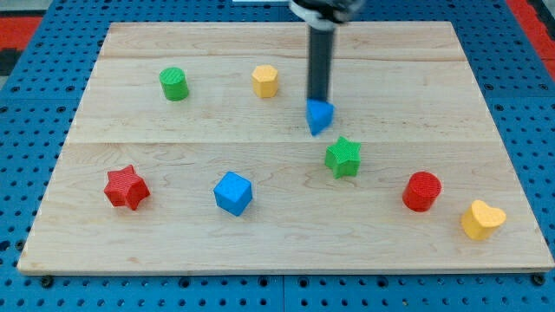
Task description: Push green star below the red circle
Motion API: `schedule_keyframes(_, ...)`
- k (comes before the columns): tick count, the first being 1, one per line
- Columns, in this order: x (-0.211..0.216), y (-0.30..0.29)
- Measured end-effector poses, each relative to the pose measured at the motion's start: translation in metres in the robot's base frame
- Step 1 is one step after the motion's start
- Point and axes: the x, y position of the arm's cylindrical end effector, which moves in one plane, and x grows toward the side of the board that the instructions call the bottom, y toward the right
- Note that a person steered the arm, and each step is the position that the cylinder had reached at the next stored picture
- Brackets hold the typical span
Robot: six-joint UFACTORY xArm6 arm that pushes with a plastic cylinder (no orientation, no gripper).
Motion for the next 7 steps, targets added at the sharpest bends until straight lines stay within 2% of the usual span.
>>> schedule_keyframes(1, 0.064, 0.041)
schedule_keyframes(2, 0.058, 0.043)
schedule_keyframes(5, -0.189, -0.026)
schedule_keyframes(6, -0.208, -0.070)
schedule_keyframes(7, -0.201, -0.131)
